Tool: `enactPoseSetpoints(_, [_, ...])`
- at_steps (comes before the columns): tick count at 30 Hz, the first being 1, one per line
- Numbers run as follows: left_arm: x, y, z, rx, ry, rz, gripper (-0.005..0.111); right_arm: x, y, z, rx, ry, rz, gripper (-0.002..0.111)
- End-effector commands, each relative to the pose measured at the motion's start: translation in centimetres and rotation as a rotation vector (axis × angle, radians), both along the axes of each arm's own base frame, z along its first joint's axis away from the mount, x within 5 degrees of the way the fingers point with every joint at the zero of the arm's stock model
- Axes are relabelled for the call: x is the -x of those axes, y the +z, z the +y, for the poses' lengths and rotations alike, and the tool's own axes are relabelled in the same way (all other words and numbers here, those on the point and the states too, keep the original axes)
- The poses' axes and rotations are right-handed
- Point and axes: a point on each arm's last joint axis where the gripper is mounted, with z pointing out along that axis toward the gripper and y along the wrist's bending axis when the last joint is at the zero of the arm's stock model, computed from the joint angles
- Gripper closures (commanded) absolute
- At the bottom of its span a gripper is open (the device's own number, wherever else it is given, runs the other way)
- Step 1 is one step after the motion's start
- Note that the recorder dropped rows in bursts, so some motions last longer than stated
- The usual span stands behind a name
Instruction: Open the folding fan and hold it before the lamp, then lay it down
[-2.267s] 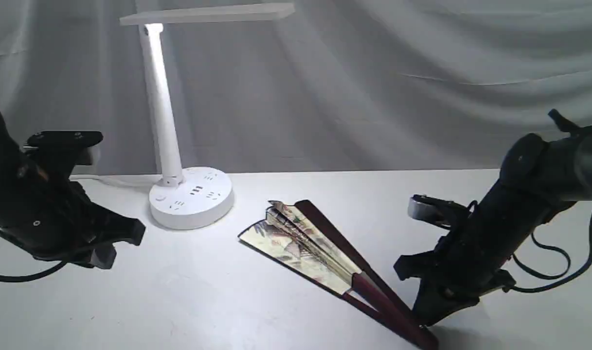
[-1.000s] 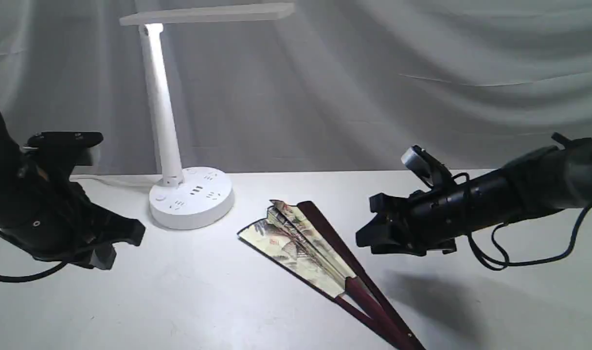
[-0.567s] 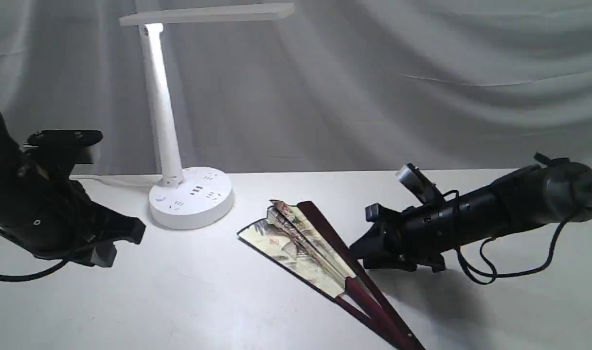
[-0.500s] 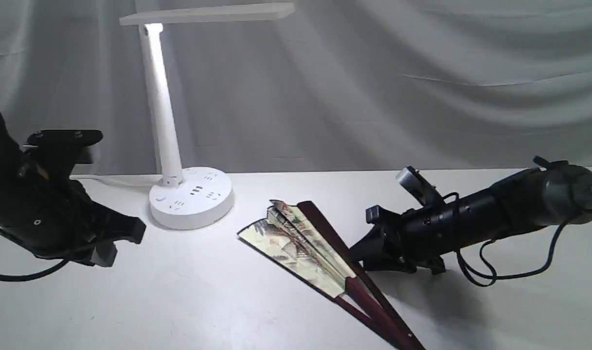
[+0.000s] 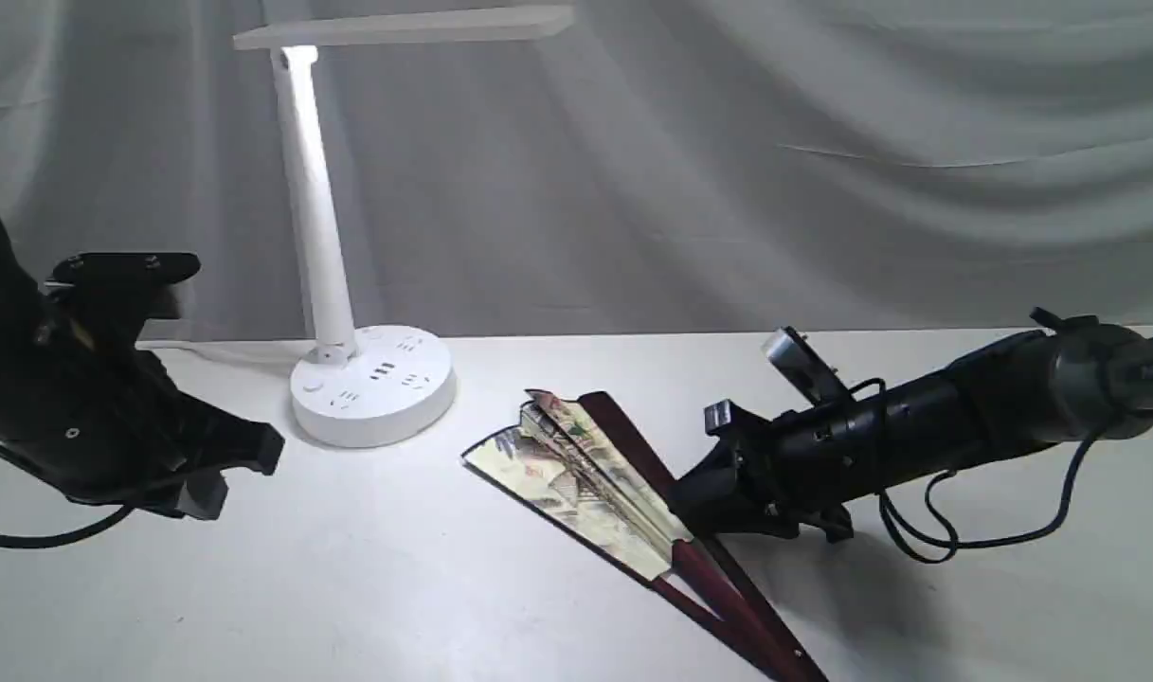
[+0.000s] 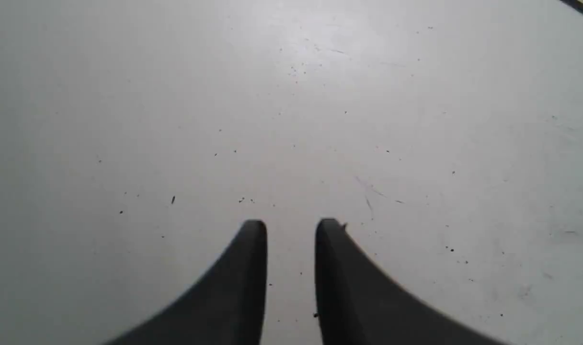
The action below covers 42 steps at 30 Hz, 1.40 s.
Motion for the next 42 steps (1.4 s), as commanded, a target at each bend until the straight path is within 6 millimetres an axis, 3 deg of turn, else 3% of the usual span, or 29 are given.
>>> enactPoseSetpoints(1, [-0.2,0.3,-0.3,0.012,0.0,-0.022,0.089,0.0,0.2,0.9,-0.011,0.019,-0.004,0.076])
enactPoseSetpoints(11, [-0.1,0.3,-0.3,0.012,0.0,-0.018,0.089,0.0,0.2,1.2,-0.006,0.022,-0.006,0.079])
enactPoseSetpoints(19, [-0.1,0.3,-0.3,0.012,0.0,-0.018,0.089,0.0,0.2,1.3,-0.01,0.026,-0.004,0.107])
enactPoseSetpoints(25, [-0.1,0.3,-0.3,0.012,0.0,-0.018,0.089,0.0,0.9,0.8,-0.116,0.012,0.012,0.108])
enactPoseSetpoints(36, [-0.1,0.3,-0.3,0.012,-0.002,-0.018,0.089,0.0,2.7,-2.5,-0.338,-0.04,-0.011,0.108])
enactPoseSetpoints(42, [-0.1,0.3,-0.3,0.01,-0.008,-0.019,0.089,-0.3,3.0,-3.5,-0.366,-0.084,-0.038,0.108])
